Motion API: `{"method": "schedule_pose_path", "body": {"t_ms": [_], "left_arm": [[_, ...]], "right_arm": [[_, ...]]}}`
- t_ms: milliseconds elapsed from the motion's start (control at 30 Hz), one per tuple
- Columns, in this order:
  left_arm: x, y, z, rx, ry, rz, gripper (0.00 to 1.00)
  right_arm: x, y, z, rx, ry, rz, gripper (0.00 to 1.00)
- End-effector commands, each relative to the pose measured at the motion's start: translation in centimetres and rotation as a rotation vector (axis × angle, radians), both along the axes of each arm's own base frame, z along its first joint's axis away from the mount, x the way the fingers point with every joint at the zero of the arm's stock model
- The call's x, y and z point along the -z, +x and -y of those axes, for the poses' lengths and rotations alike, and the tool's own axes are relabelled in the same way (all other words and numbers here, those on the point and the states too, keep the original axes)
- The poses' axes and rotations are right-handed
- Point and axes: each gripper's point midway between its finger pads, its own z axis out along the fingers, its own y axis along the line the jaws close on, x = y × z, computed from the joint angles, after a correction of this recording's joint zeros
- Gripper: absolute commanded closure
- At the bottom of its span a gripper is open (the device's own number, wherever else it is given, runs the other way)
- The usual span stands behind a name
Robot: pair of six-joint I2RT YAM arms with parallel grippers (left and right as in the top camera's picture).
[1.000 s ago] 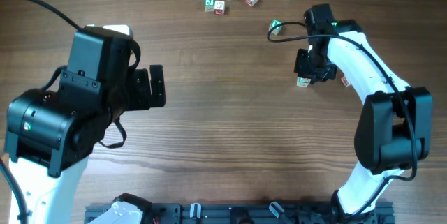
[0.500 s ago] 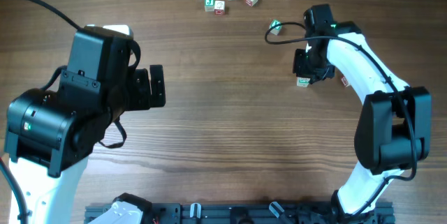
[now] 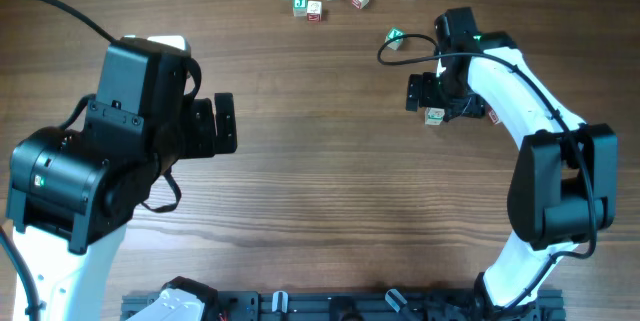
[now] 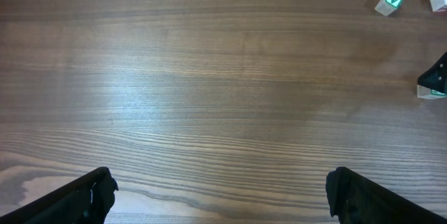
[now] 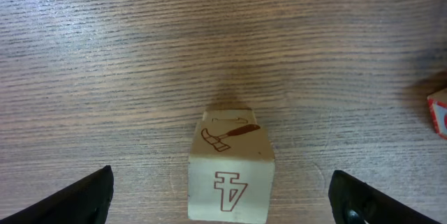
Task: Form a tower
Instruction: 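Move the right gripper to the pile and grasp the baseball 2 block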
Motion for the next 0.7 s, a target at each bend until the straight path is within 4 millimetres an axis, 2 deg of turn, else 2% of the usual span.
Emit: {"method": "schedule_pose_path", "body": {"t_ms": [0,33,100,133,167,233,267,533,667], "left_arm": [[0.0,0.0,-0.4,-0.021,0.006,0.004,0.0],[0.0,0.0,-0.4,-0.021,0.006,0.004,0.0],[0.0,0.0,-0.4,-0.021,0.006,0.004,0.0],[0.0,0.0,-0.4,-0.021,0.006,0.004,0.0],[0.0,0.0,-0.4,-0.021,0.007,0.004,0.0],[0.0,0.0,-0.4,-0.021,0.006,0.004,0.0],[0.0,0.0,-0.4,-0.021,0.006,0.004,0.0],[0.0,0.0,-0.4,-0.021,0.006,0.004,0.0],[0.0,0.0,-0.4,-0.021,0.006,0.004,0.0]], "right_arm": [[-3.5,2.2,0.5,0.044,0.021,0.068,0.0],[-5.4,3.3,0.9,0.076,0.029,0.104,0.0],[-8.0,4.7,1.9,0.154,0.04,0.151,0.0],[-8.9,4.9,3.0,0.263,0.037,0.161,0.0],[-8.9,4.1,4.7,0.431,0.024,0.135,0.0],[-7.5,2.2,7.2,0.662,-0.002,0.07,0.0],[-6.8,1.6,7.9,0.709,-0.008,0.051,0.0],[-1.6,-1.3,12.0,0.943,-0.102,0.017,0.01],[0.4,-1.7,13.2,0.972,-0.1,0.035,0.02]]}}
